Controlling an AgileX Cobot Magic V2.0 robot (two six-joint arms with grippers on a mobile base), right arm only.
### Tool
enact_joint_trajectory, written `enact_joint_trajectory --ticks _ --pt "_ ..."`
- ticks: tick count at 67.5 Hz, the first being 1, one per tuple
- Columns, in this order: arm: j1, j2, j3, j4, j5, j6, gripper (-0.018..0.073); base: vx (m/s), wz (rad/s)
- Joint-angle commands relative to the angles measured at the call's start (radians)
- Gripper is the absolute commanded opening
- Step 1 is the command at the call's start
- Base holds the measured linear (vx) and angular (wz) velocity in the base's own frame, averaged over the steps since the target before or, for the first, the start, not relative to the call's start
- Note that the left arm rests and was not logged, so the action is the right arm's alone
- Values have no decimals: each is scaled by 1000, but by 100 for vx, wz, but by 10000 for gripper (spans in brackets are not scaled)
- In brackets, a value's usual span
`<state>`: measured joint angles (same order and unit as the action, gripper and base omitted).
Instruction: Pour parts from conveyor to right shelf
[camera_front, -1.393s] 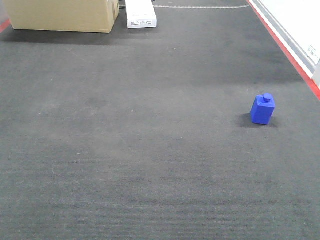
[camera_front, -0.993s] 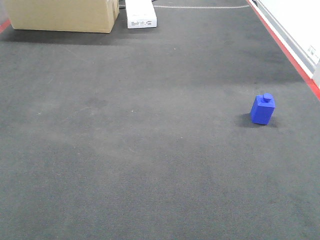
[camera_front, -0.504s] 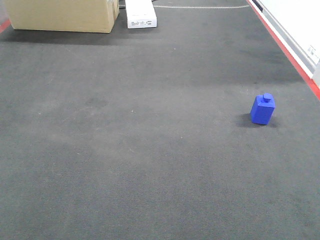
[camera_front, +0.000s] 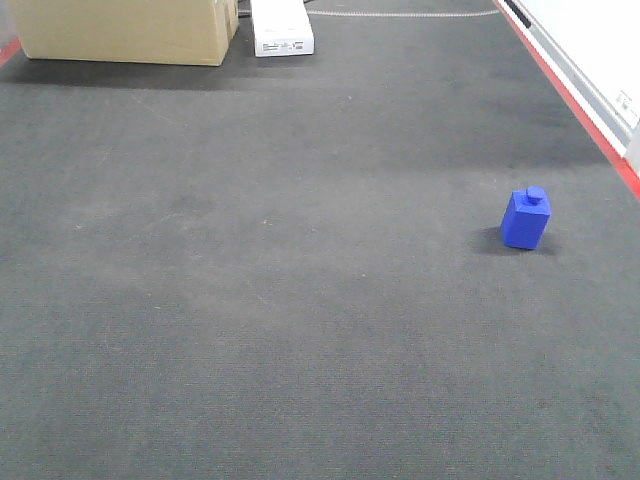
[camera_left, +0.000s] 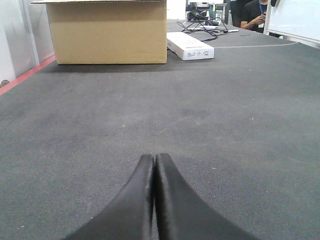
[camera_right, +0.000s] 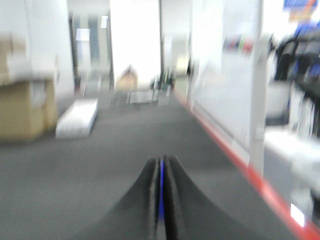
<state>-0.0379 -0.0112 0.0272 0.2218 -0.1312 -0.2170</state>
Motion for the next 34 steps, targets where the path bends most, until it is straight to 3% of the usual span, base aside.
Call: enact_joint_trajectory --ticks 1,17,34 --pt "-1 -18 -1 10 -201 -2 -10 0 0" --pt "-1 -18 -173 -1 -278 -12 -10 0 0" --pt "-1 100 -479 -205 -233 -8 -10 0 0"
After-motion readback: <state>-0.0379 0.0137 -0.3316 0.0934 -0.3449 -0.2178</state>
